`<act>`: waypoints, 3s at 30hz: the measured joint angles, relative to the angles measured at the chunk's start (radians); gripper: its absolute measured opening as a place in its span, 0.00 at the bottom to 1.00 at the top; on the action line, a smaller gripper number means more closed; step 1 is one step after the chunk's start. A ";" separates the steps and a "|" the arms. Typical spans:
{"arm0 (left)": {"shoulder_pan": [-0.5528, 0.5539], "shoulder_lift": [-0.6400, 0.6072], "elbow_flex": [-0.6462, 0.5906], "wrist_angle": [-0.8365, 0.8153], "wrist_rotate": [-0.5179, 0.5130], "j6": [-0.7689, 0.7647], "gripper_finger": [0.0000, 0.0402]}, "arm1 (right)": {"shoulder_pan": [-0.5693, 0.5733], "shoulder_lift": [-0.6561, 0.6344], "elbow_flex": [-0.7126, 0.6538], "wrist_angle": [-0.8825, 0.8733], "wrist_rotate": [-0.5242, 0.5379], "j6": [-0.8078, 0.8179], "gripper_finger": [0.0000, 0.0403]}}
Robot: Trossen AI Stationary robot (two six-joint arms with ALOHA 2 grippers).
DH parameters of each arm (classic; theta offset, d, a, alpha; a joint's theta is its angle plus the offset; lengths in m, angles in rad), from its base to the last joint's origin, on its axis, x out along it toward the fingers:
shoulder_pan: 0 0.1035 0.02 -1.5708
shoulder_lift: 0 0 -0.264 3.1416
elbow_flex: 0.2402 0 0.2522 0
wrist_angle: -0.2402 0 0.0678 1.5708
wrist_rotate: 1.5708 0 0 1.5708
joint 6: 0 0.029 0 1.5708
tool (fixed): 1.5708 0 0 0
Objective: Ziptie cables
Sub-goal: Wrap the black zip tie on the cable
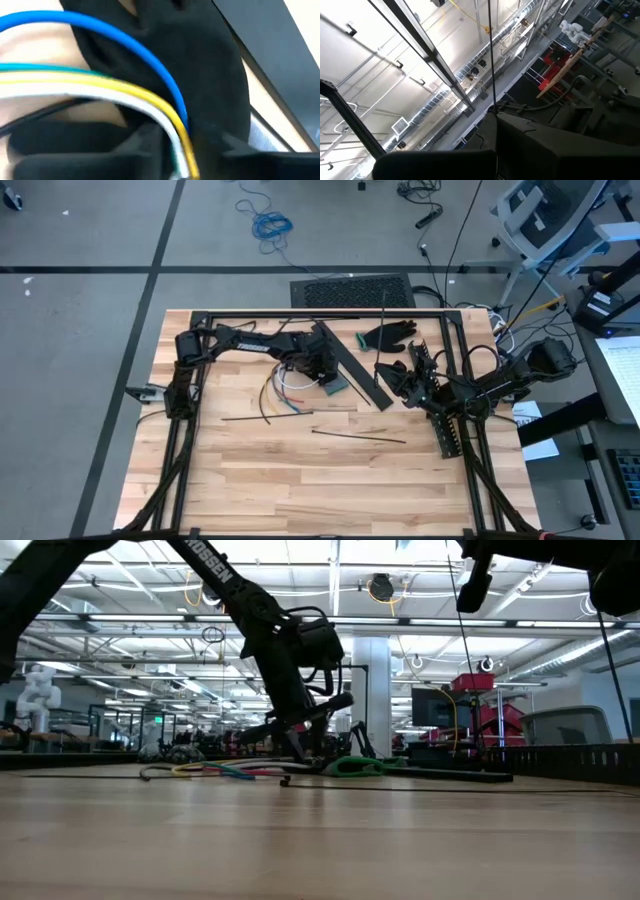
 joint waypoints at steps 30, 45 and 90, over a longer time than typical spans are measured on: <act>-0.130 -0.341 0.004 -0.514 -0.146 0.436 0.08 | 0.000 0.000 0.000 -0.110 -0.043 0.041 0.00; -0.238 -0.385 0.005 -0.263 -0.219 0.537 0.06 | 0.000 0.001 0.000 -0.271 -0.024 0.125 0.00; -0.497 -0.918 -0.534 0.127 -0.579 0.302 0.06 | -0.054 0.298 0.294 -1.192 -0.143 0.614 0.00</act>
